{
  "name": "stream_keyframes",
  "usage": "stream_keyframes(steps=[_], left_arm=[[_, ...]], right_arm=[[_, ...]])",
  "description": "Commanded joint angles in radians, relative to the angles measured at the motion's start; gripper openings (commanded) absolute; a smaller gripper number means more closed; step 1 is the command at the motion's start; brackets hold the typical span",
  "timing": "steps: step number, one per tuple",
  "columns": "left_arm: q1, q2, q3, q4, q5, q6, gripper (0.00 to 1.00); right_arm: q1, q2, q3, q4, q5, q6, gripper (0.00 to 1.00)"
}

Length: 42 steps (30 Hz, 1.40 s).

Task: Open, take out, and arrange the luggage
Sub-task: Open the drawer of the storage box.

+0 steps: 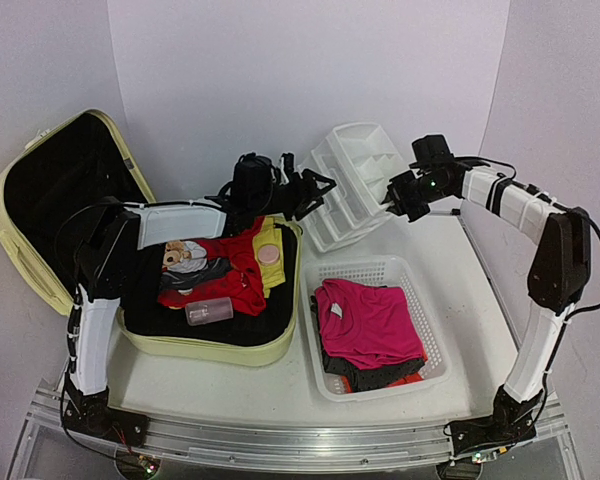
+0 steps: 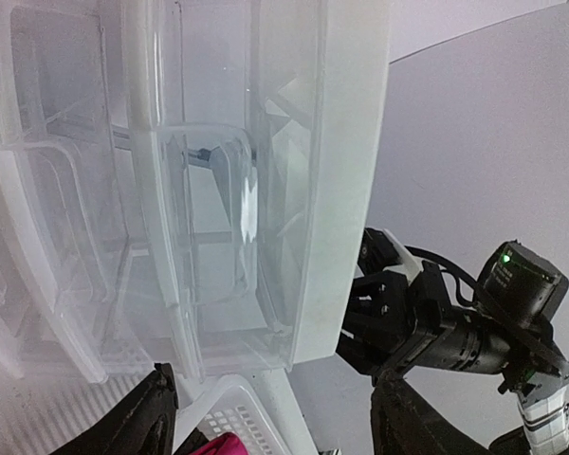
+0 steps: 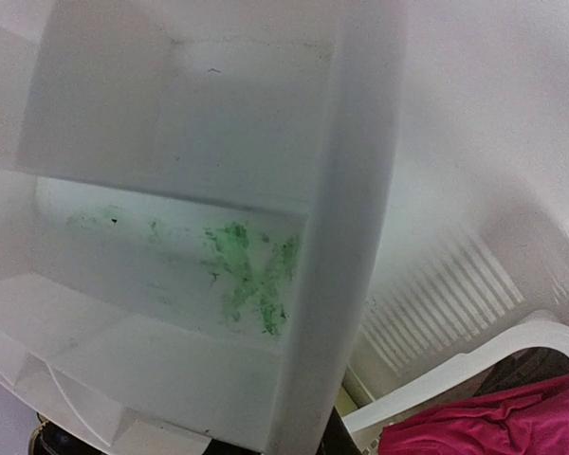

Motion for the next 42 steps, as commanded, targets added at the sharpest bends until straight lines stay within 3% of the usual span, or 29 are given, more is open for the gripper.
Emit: stream_keyframes(steps=[1,15,24,32,38,42], left_arm=[[-0.003,0.019,0.087,0.122,0.013,-0.051,0.69],[-0.016,0.212,0.309,0.152,0.029,-0.13,0.66],[-0.02,0.242,0.365,0.203,0.064,-0.171,0.63],[-0.02,0.184,0.325,0.332,0.112,-0.216,0.54],[-0.019,0.088,0.169,0.36,0.099,-0.183,0.47],[-0.016,0.075,0.144,0.435,0.127,-0.216,0.44]], right_arm=[[0.012,-0.109,-0.002,0.11,-0.05,0.027,0.0],[0.035,-0.095,0.029,0.072,-0.064,0.024,0.0],[0.037,-0.084,0.032,0.049,-0.056,0.015,0.0],[0.034,-0.064,0.045,0.016,0.0,0.016,0.0],[0.028,-0.037,0.111,-0.022,0.063,-0.009,0.0],[0.026,-0.027,0.122,-0.037,0.076,-0.015,0.0]])
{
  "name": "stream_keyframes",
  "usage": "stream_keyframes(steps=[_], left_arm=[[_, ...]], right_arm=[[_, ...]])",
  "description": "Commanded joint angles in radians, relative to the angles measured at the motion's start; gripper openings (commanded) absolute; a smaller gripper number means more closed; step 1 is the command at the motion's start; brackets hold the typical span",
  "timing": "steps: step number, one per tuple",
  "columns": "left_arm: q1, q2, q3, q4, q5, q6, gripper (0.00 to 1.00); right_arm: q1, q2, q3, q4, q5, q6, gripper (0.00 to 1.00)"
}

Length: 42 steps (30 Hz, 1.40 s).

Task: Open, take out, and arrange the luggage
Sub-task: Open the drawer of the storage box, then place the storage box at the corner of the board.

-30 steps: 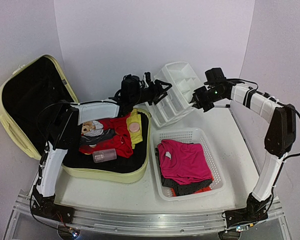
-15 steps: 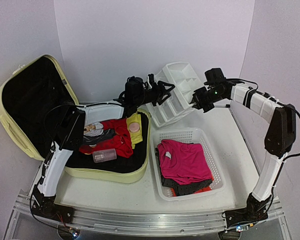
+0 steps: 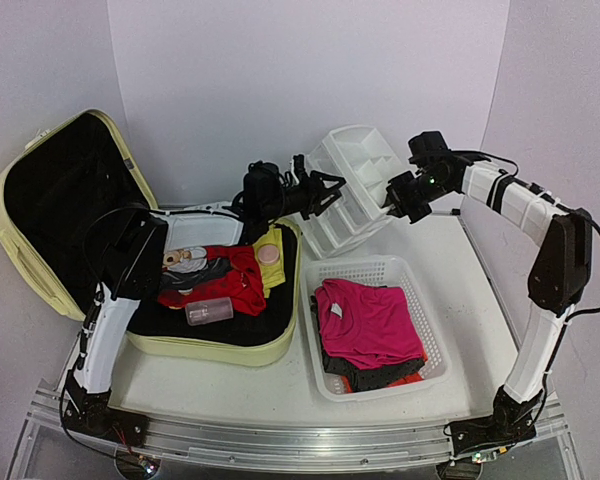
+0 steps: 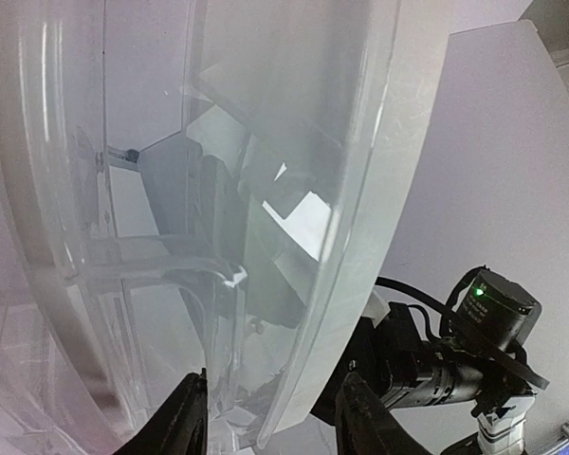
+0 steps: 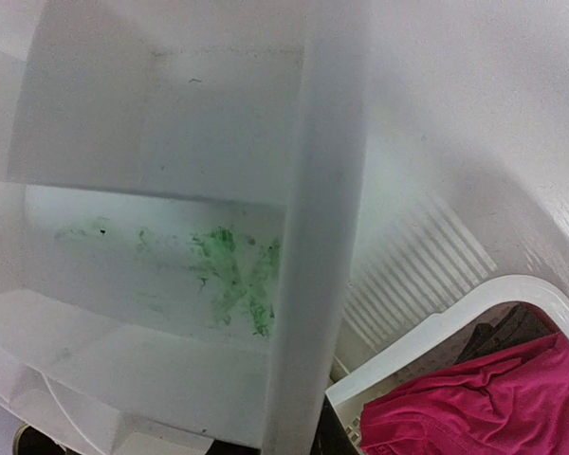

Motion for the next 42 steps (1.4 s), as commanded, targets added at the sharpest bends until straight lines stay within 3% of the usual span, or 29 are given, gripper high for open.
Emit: stream_keyframes(steps=[1,9,16,22,35,36,37,38,39,42], left_arm=[[0.0,-0.118,-0.012,0.193,0.054,-0.024,0.44],[0.007,-0.176,-0.082,0.268,0.064,-0.043,0.42],[0.013,-0.227,-0.152,0.282,0.056,-0.029,0.43],[0.012,-0.209,-0.19,0.287,0.053,-0.052,0.42],[0.001,-0.177,-0.313,0.297,0.034,-0.013,0.41],[0.001,-0.189,-0.331,0.295,0.028,-0.003,0.42],[0.002,-0.199,-0.35,0.292,0.025,0.004,0.43],[0.003,-0.209,-0.364,0.289,0.026,0.01,0.43],[0.005,-0.22,-0.377,0.286,0.031,0.016,0.43],[0.01,-0.259,-0.422,0.263,0.044,0.044,0.44]], right_arm=[[0.002,-0.01,0.085,0.086,0.048,-0.019,0.0],[0.001,-0.014,0.082,0.063,0.132,-0.043,0.0],[0.001,-0.014,0.105,0.007,0.33,-0.109,0.0],[0.001,-0.006,0.193,-0.12,0.435,-0.187,0.0],[-0.029,-0.033,0.159,-0.177,0.591,-0.232,0.0],[-0.037,-0.031,0.153,-0.178,0.58,-0.236,0.09],[-0.047,-0.027,0.147,-0.179,0.57,-0.243,0.24],[-0.054,-0.029,0.142,-0.179,0.563,-0.254,0.47],[-0.059,-0.03,0.139,-0.179,0.56,-0.27,0.6],[-0.067,-0.051,0.128,-0.179,0.569,-0.356,0.68]])
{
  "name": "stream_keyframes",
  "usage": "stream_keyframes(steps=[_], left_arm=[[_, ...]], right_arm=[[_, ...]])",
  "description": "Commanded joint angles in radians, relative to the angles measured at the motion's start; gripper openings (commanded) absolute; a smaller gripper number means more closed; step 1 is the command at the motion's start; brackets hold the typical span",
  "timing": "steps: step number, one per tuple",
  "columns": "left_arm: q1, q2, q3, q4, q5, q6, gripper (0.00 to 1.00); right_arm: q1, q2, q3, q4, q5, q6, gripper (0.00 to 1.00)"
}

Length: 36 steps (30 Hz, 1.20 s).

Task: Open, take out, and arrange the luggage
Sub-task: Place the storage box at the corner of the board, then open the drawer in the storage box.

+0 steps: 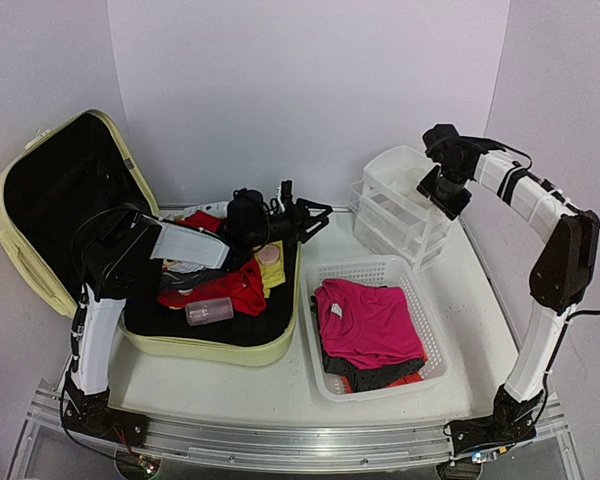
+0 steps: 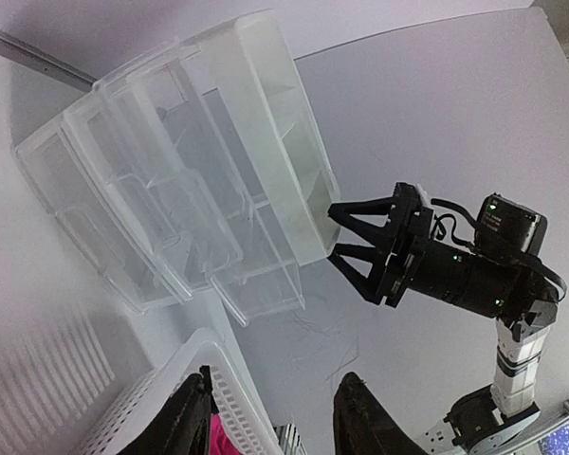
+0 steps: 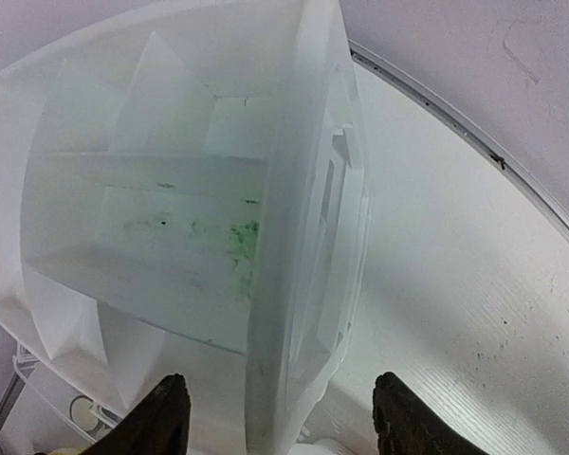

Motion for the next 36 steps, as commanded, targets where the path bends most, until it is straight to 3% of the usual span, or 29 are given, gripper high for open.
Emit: stream_keyframes(steps=[1,6,9,10,12,14,22,30,36], left_arm=[[0.007,-0.152,-0.048,0.018,0.017,0.067,0.45],[0.015,-0.288,-0.112,-0.19,0.039,0.232,0.47],[0.015,-0.383,-0.167,-0.323,0.025,0.342,0.49],[0.015,-0.416,-0.18,-0.366,0.02,0.377,0.49],[0.015,-0.474,-0.209,-0.444,0.008,0.437,0.5],[0.018,-0.529,-0.246,-0.5,-0.01,0.477,0.5],[0.052,-0.746,-0.335,-0.74,-0.143,0.585,0.52],[0.064,-0.931,-0.35,-1.049,-0.357,0.704,0.56],[0.066,-1.005,-0.358,-1.149,-0.45,0.74,0.58]], right_arm=[[-0.014,-0.066,0.009,0.077,0.05,-0.144,0.72],[-0.016,-0.159,-0.019,0.104,0.032,-0.453,0.82],[-0.016,-0.217,-0.038,0.12,-0.057,-0.667,0.76],[-0.014,-0.233,-0.044,0.124,-0.099,-0.719,0.69],[-0.014,-0.249,-0.037,0.119,-0.207,-0.81,0.27],[-0.012,-0.242,-0.011,0.09,-0.307,-0.888,0.0],[0.038,-0.009,0.199,-0.113,-0.391,-1.082,0.0],[0.042,0.121,0.243,-0.118,-0.28,-1.127,0.0],[0.043,0.179,0.271,-0.118,-0.267,-1.134,0.0]])
